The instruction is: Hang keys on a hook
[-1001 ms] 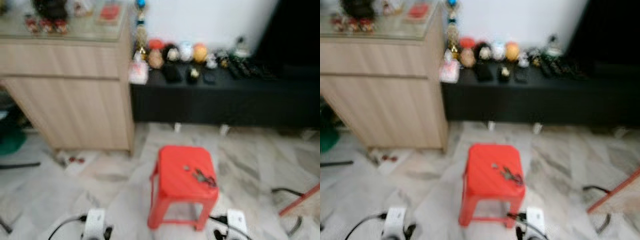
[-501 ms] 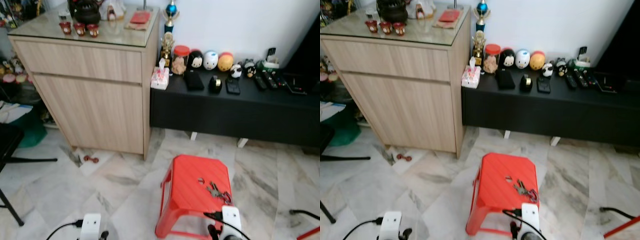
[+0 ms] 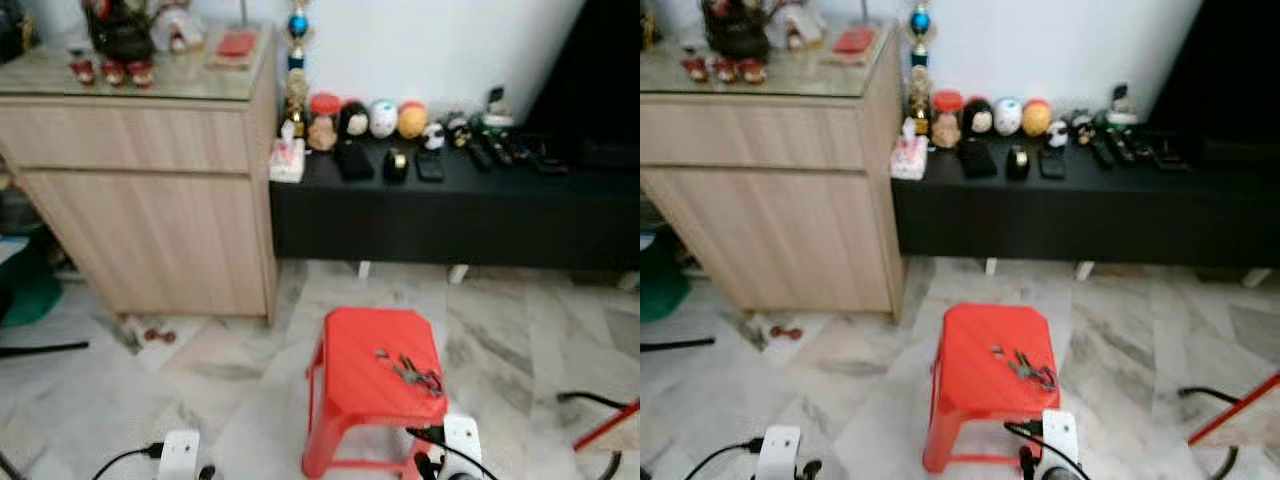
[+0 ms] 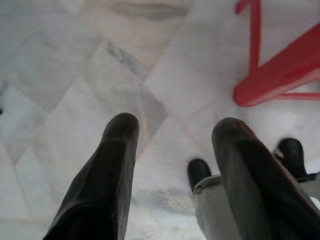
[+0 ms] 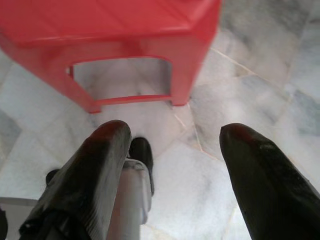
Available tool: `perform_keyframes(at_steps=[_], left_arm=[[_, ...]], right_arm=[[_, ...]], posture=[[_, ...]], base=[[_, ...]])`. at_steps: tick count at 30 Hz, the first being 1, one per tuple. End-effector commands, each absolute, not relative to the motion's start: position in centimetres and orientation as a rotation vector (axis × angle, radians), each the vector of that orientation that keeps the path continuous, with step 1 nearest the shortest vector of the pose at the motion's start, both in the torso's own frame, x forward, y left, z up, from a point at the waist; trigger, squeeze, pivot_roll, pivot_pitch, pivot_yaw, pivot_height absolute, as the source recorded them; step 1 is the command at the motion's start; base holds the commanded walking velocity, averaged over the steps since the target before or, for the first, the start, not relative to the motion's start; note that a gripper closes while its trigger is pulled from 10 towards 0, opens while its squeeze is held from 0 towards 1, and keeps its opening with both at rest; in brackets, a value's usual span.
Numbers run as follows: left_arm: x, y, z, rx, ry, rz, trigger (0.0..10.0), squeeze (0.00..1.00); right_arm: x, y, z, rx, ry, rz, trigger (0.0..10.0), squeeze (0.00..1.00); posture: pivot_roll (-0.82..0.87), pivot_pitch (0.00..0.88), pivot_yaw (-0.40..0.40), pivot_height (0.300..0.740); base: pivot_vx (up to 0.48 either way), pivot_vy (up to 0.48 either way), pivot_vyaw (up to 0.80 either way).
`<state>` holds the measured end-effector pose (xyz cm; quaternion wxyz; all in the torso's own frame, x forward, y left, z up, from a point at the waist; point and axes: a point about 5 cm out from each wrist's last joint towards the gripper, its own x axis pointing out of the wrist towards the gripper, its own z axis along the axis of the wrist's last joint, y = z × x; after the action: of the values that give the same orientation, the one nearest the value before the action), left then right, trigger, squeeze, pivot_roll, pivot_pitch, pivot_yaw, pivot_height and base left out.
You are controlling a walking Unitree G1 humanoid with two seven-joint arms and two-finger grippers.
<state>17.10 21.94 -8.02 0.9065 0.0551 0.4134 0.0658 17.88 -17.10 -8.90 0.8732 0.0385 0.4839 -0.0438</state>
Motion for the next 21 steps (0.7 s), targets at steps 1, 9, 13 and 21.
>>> perform_keyframes(at_steps=[1,9,13,21], left_arm=[[16.64,21.82,-8.32,0.105,0.88,0.134,10.0,0.0],[16.57,21.85,-8.34,0.104,0.881,0.136,10.0,0.0],[16.55,21.83,-8.35,0.106,0.881,0.135,10.0,0.0],[16.48,21.74,-8.4,0.109,0.885,0.13,10.0,0.0]], right_arm=[[17.9,-17.43,-8.86,0.082,1.01,-0.105,10.0,0.0],[17.89,-17.46,-8.86,0.089,1.004,-0.119,10.0,0.0],[17.81,-17.46,-8.9,0.091,1.011,-0.121,10.0,0.0],[17.77,-17.52,-8.91,0.072,1.011,-0.116,10.0,0.0]], posture=[[-0.02,0.0,-0.062,0.74],[-0.02,0.0,-0.062,0.74],[-0.02,0.0,-0.06,0.74],[-0.02,0.0,-0.059,0.74]], base=[[0.0,0.0,-0.51],[0.0,0.0,0.0],[0.0,0.0,-0.58],[0.0,0.0,-0.41]])
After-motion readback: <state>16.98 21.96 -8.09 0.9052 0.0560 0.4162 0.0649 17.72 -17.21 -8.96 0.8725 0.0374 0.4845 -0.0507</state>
